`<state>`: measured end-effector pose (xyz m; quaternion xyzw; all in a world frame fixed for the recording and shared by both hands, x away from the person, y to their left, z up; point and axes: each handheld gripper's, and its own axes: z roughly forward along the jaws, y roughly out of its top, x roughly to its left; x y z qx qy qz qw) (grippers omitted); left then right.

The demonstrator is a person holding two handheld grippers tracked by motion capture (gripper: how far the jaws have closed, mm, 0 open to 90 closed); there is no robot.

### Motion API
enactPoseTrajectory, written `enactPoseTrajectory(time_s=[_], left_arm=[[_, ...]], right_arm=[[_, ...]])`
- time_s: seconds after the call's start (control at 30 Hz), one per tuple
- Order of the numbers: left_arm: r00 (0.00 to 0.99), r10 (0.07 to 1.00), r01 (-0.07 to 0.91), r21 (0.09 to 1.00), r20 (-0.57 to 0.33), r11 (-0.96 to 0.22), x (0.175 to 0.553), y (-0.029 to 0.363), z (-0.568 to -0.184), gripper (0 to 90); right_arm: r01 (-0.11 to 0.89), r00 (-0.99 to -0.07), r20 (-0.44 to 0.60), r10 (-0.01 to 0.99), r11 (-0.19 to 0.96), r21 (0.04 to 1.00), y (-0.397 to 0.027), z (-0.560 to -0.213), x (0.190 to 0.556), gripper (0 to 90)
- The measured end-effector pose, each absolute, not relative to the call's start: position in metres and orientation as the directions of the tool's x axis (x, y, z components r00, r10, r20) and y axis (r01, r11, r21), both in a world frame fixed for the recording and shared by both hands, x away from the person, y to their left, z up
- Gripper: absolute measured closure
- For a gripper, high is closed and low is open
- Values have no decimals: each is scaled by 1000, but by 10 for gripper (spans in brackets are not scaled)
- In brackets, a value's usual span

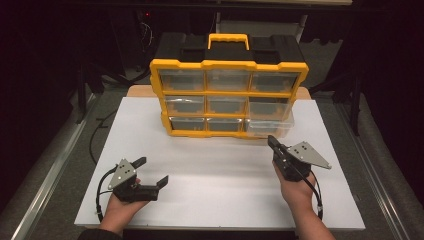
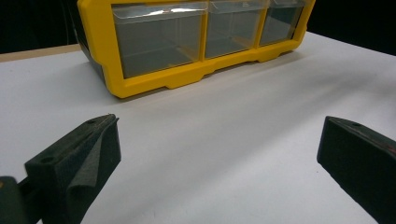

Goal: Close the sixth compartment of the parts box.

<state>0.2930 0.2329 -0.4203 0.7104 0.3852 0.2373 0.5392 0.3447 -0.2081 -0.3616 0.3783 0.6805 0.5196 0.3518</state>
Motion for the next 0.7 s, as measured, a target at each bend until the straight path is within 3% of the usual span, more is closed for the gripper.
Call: enactPoseTrajectory(time_s=[0.7], left_arm=[[594,801,290,949,-78,-122,292,234,-420,1]], right_arm=[[140,-433,-101,896,177,974,-197,-361,361,900]])
